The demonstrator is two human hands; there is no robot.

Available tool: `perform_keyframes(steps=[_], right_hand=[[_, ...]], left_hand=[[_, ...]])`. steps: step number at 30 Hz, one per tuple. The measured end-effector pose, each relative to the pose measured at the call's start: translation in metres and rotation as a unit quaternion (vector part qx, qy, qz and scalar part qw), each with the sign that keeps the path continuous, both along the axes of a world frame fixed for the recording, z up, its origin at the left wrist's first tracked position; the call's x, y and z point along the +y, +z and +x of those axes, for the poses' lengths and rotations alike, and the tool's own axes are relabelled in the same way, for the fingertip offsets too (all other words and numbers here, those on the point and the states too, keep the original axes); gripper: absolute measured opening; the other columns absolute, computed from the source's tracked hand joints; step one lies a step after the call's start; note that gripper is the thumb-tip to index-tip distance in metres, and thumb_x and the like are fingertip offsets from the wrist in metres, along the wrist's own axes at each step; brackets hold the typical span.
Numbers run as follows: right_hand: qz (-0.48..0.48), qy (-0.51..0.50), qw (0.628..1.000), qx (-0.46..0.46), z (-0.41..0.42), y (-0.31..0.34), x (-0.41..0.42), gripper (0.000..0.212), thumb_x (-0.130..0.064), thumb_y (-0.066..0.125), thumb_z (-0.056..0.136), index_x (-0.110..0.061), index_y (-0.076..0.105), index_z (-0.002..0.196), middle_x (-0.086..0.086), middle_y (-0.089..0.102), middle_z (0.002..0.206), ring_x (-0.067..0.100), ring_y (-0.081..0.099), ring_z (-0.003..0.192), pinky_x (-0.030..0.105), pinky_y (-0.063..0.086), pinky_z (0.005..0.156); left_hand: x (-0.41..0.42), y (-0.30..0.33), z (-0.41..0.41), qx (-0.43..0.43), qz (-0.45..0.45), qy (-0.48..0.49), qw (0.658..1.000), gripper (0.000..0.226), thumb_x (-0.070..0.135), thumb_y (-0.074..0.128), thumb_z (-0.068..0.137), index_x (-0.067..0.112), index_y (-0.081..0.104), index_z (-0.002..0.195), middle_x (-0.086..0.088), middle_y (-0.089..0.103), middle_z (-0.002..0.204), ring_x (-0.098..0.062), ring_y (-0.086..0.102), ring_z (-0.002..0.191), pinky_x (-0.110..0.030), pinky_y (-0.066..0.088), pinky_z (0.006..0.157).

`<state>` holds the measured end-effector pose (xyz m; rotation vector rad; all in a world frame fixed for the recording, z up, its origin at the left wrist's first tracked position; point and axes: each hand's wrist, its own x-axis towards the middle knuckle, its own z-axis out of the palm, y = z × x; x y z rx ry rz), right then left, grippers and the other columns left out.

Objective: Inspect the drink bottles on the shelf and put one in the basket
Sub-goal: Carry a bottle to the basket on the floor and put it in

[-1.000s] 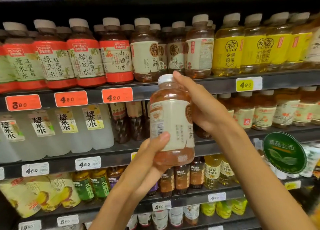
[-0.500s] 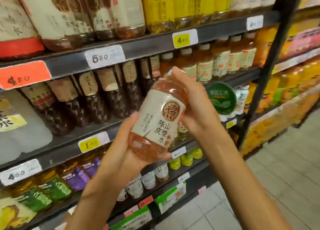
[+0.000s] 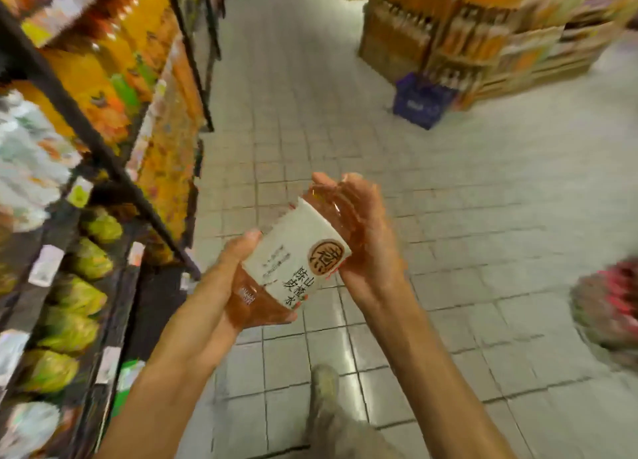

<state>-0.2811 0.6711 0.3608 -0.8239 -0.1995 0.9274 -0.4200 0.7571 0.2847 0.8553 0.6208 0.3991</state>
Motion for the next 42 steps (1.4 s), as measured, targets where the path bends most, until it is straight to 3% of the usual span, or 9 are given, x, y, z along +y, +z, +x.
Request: perform_keyframes(steps=[2,4,7,18,23,30,34,40,42], right_hand=[[-0.007,-0.058,0.998,-0.009,0.033,-0.004,-0.027,0.017,-0.030,0.065,0.072,-0.021,0.058,0.084,0.005,0.073,0.098,0.019,0.066,0.091,0.033,0.052,0.081],[-0.016,-0.097,0.995,-0.024,0.067,-0.010,-0.047,0.006,-0.028,0.063,0.083,-0.022,0.064,0.081,0.005,0.074,0.097,0.017,0.068,0.087,0.033,0.054,0.078],[-0.022,-0.132,0.990,-0.051,0.121,-0.020,-0.066,0.019,-0.027,0.059,0.091,-0.026,0.073,0.078,0.002,0.074,0.101,0.013,0.068,0.089,0.029,0.053,0.075],[-0.027,-0.200,0.979,-0.023,0.383,-0.026,-0.028,0.025,-0.023,0.060,0.091,-0.025,0.074,0.070,0.005,0.073,0.098,0.016,0.066,0.088,0.033,0.051,0.078],[-0.081,-0.174,0.980,-0.050,0.504,-0.036,0.027,0.015,-0.026,0.062,0.088,-0.016,0.072,0.088,0.007,0.071,0.097,0.019,0.065,0.087,0.035,0.052,0.078],[-0.102,-0.191,0.975,-0.039,0.686,-0.054,0.146,0.038,-0.043,0.076,0.056,-0.020,0.075,0.086,0.008,0.074,0.095,0.016,0.070,0.075,0.027,0.054,0.057],[-0.077,-0.189,0.978,-0.045,0.801,-0.034,0.223,0.028,-0.039,0.072,0.064,-0.022,0.073,0.086,0.008,0.074,0.096,0.018,0.071,0.077,0.030,0.057,0.059],[-0.047,-0.193,0.978,-0.061,0.981,-0.029,0.314,0.054,-0.044,0.084,0.054,-0.017,0.064,0.097,0.009,0.073,0.095,0.019,0.071,0.079,0.032,0.056,0.061],[-0.031,-0.183,0.981,-0.059,1.047,-0.037,0.341,0.041,-0.041,0.083,0.056,-0.021,0.068,0.089,0.011,0.072,0.099,0.020,0.069,0.082,0.034,0.056,0.066]], left_hand=[[-0.011,0.007,0.038,0.012,0.051,-0.046,0.998,0.040,0.066,0.063,0.079,0.037,0.068,0.107,-0.005,0.068,0.120,-0.037,0.064,0.110,-0.067,0.047,0.086],[-0.024,0.022,0.081,0.014,0.094,-0.084,0.992,0.030,0.067,0.062,0.078,0.041,0.071,0.091,0.000,0.074,0.105,-0.032,0.071,0.095,-0.055,0.055,0.074],[-0.033,0.029,0.145,0.026,0.109,-0.113,0.987,0.021,0.060,0.064,0.075,0.042,0.073,0.077,0.002,0.076,0.090,-0.027,0.074,0.079,-0.041,0.057,0.059],[0.008,0.034,0.421,0.088,0.118,-0.134,0.980,0.029,0.057,0.055,0.073,0.037,0.076,0.077,-0.002,0.076,0.084,-0.023,0.074,0.075,-0.036,0.058,0.060],[0.056,0.020,0.535,0.107,0.087,-0.116,0.984,0.034,0.049,0.047,0.091,0.022,0.067,0.100,-0.008,0.075,0.086,-0.024,0.073,0.073,-0.037,0.058,0.059],[0.179,0.007,0.724,0.135,0.087,-0.114,0.980,0.036,0.047,0.046,0.092,0.021,0.071,0.091,-0.010,0.076,0.083,-0.025,0.073,0.067,-0.036,0.056,0.057],[0.262,0.032,0.843,0.124,0.131,-0.122,0.976,0.040,0.046,0.044,0.095,0.029,0.076,0.077,-0.006,0.076,0.079,-0.022,0.073,0.067,-0.036,0.058,0.058],[0.361,0.045,1.023,0.117,0.157,-0.150,0.969,0.041,0.047,0.042,0.094,0.036,0.075,0.073,-0.004,0.076,0.081,-0.022,0.074,0.071,-0.035,0.056,0.059],[0.388,0.037,1.091,0.118,0.157,-0.148,0.969,0.042,0.047,0.043,0.094,0.036,0.075,0.069,-0.003,0.076,0.078,-0.021,0.073,0.069,-0.034,0.055,0.057]])
